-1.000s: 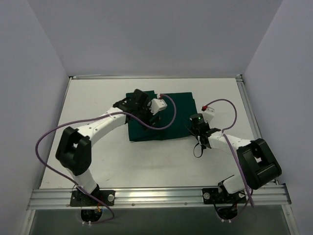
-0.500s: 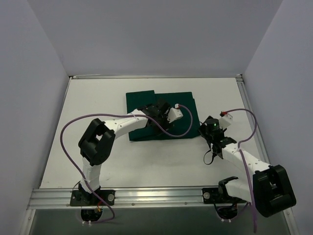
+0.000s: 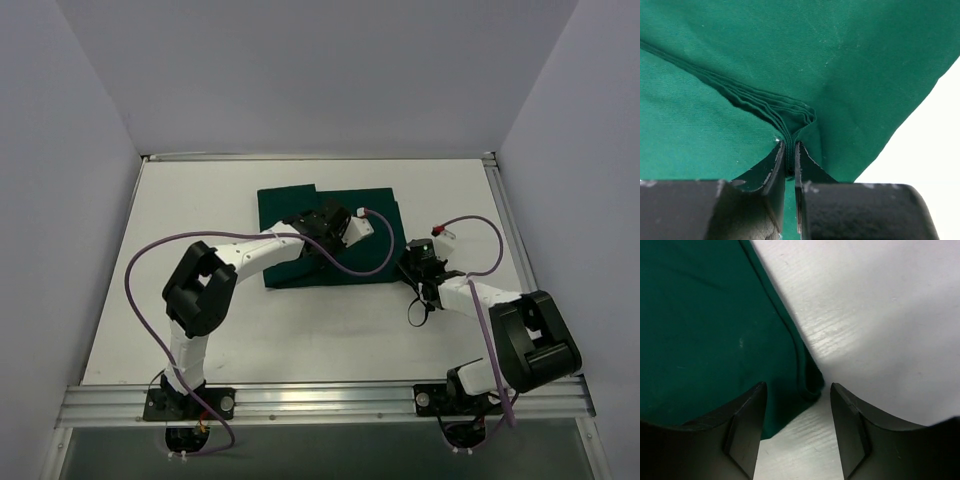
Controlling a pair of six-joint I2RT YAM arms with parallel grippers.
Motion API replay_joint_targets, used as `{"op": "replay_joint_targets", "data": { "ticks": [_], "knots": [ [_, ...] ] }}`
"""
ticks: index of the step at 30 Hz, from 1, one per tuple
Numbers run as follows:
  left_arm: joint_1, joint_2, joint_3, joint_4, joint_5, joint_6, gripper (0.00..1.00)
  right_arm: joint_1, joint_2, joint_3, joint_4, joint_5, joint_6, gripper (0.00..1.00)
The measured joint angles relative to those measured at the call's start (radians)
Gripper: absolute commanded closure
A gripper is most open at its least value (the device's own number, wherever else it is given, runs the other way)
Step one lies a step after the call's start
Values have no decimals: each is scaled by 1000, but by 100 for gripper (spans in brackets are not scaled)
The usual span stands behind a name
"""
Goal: Open and lay out the surgical kit
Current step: Open the surgical kit at the center of the board.
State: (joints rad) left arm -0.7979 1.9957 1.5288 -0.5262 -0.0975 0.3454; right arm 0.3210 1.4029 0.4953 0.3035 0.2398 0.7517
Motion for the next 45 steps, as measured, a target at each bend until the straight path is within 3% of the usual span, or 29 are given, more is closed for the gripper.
{"op": "replay_joint_targets", "data": {
  "ticks": [4, 8, 11, 18, 24, 29, 30, 33, 34, 35, 38, 42, 45],
  "knots": [
    [0, -13, -6, 10, -31, -3, 98, 0, 35, 5, 46, -21, -2, 84],
    [36, -114, -71, 32, -51, -13, 98, -1, 48, 6, 55, -32, 4, 100],
    [157, -257, -145, 57, -27, -27, 98, -1, 48, 6, 56, -35, 4, 100],
    [630, -541, -375, 105, 84, -23, 98, 8, 48, 6, 56, -46, 4, 100],
    [802, -534, -528, 86, 146, 34, 98, 35, 48, 6, 55, -35, 4, 100],
    [907, -494, -550, 74, 189, 55, 94, 72, 47, 7, 50, -28, 11, 100],
    [914, -486, -550, 72, 188, 60, 92, 83, 46, 7, 47, -26, 12, 100],
    [923, -469, -550, 59, 183, 71, 73, 93, 38, 7, 38, -21, 17, 100],
    [923, -467, -550, 50, 180, 78, 67, 92, 32, 7, 34, -20, 19, 91],
    [923, -467, -550, 39, 175, 85, 54, 92, 26, 7, 29, -19, 26, 84],
    [932, -474, -550, -3, 155, 100, 38, 92, -12, 7, -7, -12, 28, 60],
    [964, -489, -507, -119, 153, 117, 29, 89, -72, 51, -117, 4, -13, 41],
    [981, -488, -392, -211, 172, 127, 27, 62, -70, 169, -185, 5, -82, 39]
  ]
}}
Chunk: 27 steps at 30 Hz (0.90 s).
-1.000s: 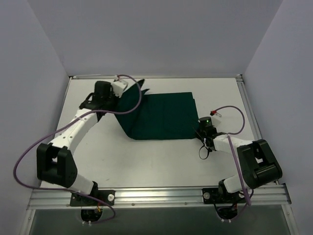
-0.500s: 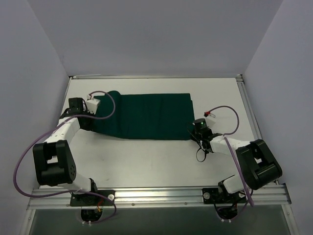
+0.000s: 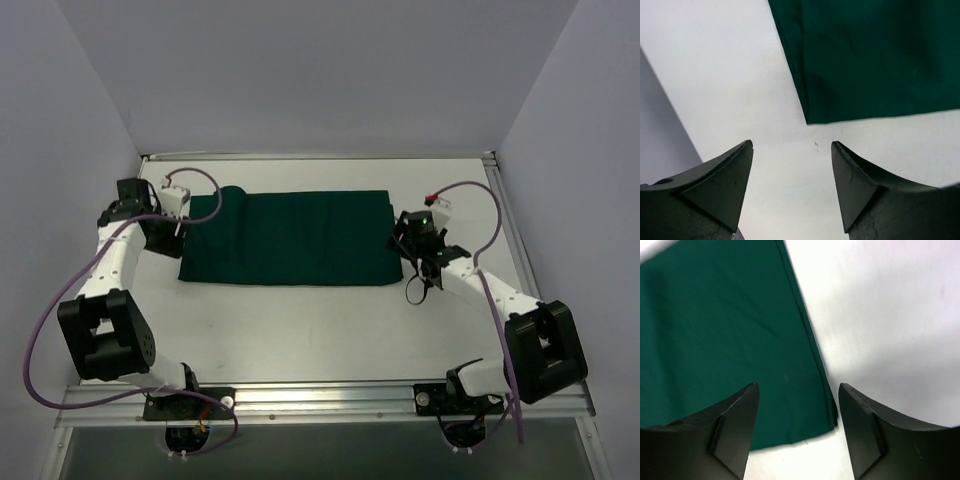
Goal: Open and lay out the surgical kit
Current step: Open the surgical kit at the center of the board.
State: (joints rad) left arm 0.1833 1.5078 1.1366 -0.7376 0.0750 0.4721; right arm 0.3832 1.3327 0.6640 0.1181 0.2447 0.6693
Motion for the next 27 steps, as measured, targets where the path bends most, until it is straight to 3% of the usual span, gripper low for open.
{"op": "replay_joint_targets", "data": {
  "ticks": [5, 10, 18, 22, 27],
  "knots": [
    [-13, 98, 263, -13, 80, -24, 27, -104, 146, 293, -5, -54, -149, 45],
    [-61, 397, 523, 27, 148, -95, 31, -186, 453, 589, 1, -176, -273, 61],
    [-79, 818, 902, 45, 225, -211, 27, -219, 971, 1085, -88, -280, -407, 59],
    [-79, 977, 1110, 29, 246, -259, 26, -221, 1073, 1217, -98, -312, -431, 58],
    [-80, 1092, 1258, -8, 271, -304, 26, -221, 1088, 1222, -90, -357, -436, 59]
  ]
}}
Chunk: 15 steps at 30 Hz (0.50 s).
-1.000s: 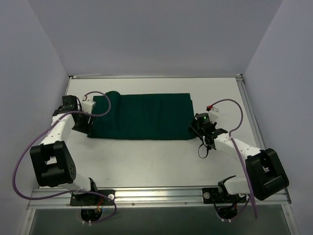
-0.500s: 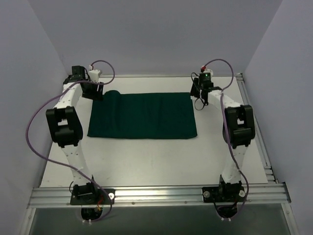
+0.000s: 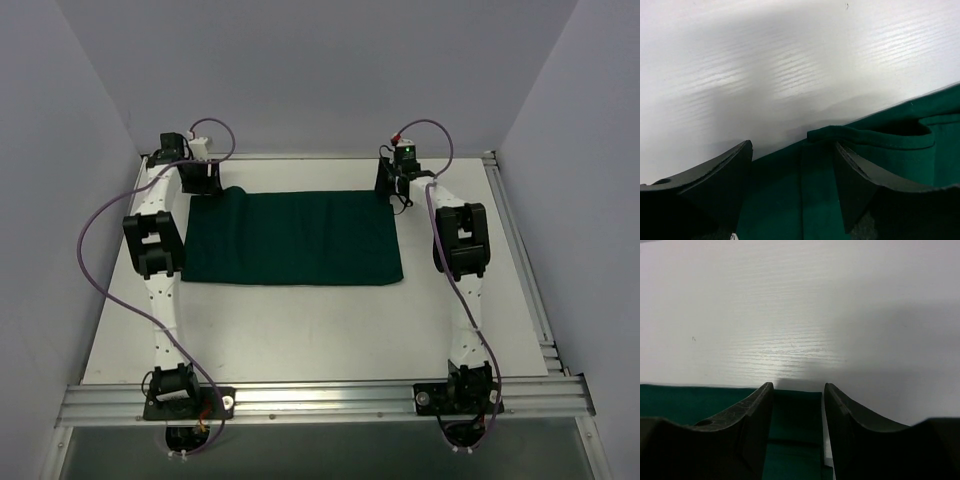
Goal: Open and lay out the surgical kit
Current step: Open the surgical kit at the center of the board.
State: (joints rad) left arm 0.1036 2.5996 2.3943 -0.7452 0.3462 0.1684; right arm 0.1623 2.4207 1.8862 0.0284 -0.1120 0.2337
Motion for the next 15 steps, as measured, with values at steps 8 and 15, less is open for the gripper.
{"op": "replay_joint_targets", "data": {
  "ticks": [8, 15],
  "knots": [
    [-14, 14, 10, -7, 44, -35, 34, -1, -18, -58, 69, -29, 1, 65],
    [-42, 16, 10, -7, 69, -60, 70, -7, -19, -74, 95, -75, 26, 84]
  ]
}}
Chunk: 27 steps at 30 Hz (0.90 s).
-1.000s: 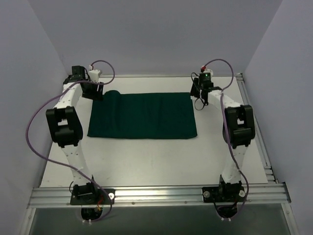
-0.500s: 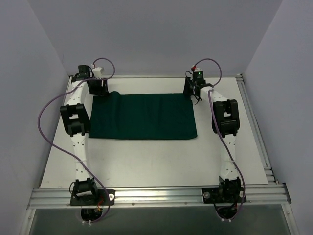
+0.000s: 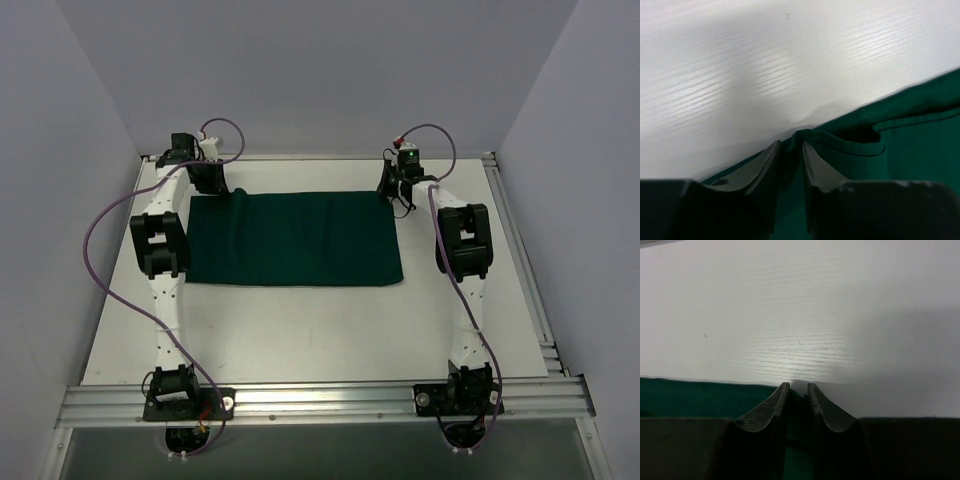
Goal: Open and lay out the surgical kit
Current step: Open the surgical kit at the center of the board.
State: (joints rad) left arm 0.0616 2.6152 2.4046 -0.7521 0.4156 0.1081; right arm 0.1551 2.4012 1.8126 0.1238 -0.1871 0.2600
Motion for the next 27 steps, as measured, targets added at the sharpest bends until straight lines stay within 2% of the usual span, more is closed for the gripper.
{"op": "replay_joint_targets", "data": {
  "ticks": [2, 3, 5, 14, 27],
  "knots": [
    [-2, 0, 0, 2, 6, 2, 81, -3, 1, -1, 1, -17, 12, 91],
    [-1, 0, 0, 3, 9, 0, 90, -5, 1, -5, 5, -26, 18, 98],
    [-1, 0, 0, 3, 13, -2, 98, -7, 1, -10, 11, -42, 27, 100],
    [0, -23, 0, -6, 17, 10, 98, -27, -38, -80, 43, -120, 75, 100],
    [0, -288, -87, -16, 34, 82, 98, -29, -239, -224, 86, -143, 96, 100]
  ]
}}
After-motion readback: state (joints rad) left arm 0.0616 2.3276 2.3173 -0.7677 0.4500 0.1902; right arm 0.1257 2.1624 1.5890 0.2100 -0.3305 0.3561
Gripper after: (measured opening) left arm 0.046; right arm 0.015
